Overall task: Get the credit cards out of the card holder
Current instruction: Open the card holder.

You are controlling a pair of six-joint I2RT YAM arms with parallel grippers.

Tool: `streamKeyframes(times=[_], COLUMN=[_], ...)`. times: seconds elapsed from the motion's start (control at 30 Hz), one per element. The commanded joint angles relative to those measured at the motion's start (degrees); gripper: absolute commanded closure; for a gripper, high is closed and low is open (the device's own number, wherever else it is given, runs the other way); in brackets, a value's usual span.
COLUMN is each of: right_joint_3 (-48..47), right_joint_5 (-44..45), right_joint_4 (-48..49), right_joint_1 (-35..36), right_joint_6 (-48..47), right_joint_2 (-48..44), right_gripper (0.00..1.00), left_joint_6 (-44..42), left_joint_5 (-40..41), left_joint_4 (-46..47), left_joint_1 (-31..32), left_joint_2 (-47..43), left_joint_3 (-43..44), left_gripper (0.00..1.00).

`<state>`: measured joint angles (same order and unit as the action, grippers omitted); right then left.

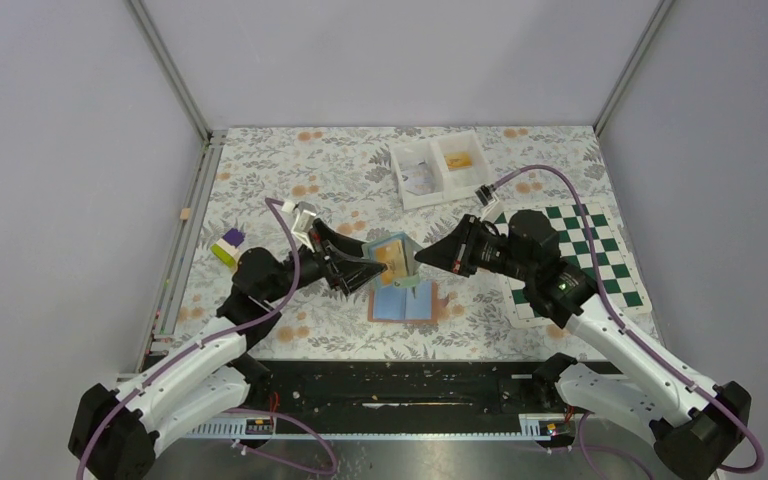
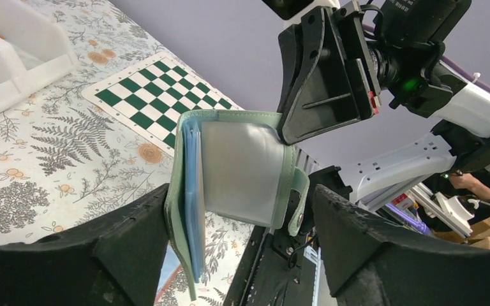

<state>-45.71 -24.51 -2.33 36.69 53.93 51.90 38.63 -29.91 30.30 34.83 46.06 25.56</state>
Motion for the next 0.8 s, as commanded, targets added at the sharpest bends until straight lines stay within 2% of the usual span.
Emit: streamKeyframes(times=[0.0, 0.07, 0.13, 0.23, 0.3, 0.37, 0.43, 0.57, 0.73, 0.77], right_joint_3=[0.3, 0.0, 0.2, 1.4, 2.2, 2.8, 3.1, 3.6, 3.1, 2.6], right_joint_5=[-1.3, -2.3, -3.6, -5.4, -6.2, -6.4, -6.3, -6.7, -6.7, -7.1], right_joint_4=[7.5, 8.0, 9.2, 12.1, 14.2, 15.7, 15.7, 15.1, 12.9, 12.8], right_joint_1=[-0.2, -0.1, -0.2, -0.3, -0.2, -0.2, -0.2, -0.6, -1.5, -1.5], right_joint_6=[0.5, 0.4, 1.2, 2.9, 3.9, 4.7, 4.7, 3.5, 1.2, 0.9], right_joint_2=[-1.9, -2.1, -2.4, -3.2, -4.0, -4.8, -5.5, -5.4, -4.0, -3.5], right_gripper=[1.00, 1.00, 1.00, 1.00, 1.00, 1.00, 1.00, 1.00, 0.99, 0.95], left_joint_6=[0.4, 0.3, -0.1, -1.5, -2.5, -3.5, -4.1, -3.9, -4.3, -4.4], left_joint_5=[-4.2, -5.7, -6.6, -6.5, -5.5, -4.9, -4.2, -2.6, -1.2, -0.5], left_joint_4=[5.6, 5.4, 4.2, 1.5, -0.2, -1.4, -2.2, -2.9, -9.0, -11.6], left_joint_1=[0.2, 0.2, 0.2, 0.2, 0.2, 0.2, 0.2, 0.1, 0.1, 0.1], left_joint_2=[0.5, 0.4, 0.3, -0.4, -1.3, -2.2, -3.0, -5.1, -6.6, -6.6], left_joint_3=[0.0, 0.2, 0.3, 0.5, 0.4, 0.4, 0.5, 0.9, 3.9, 4.9], left_gripper=[0.29, 0.39, 0.42, 0.42, 0.39, 0.41, 0.51, 0.99, 1.00, 1.00])
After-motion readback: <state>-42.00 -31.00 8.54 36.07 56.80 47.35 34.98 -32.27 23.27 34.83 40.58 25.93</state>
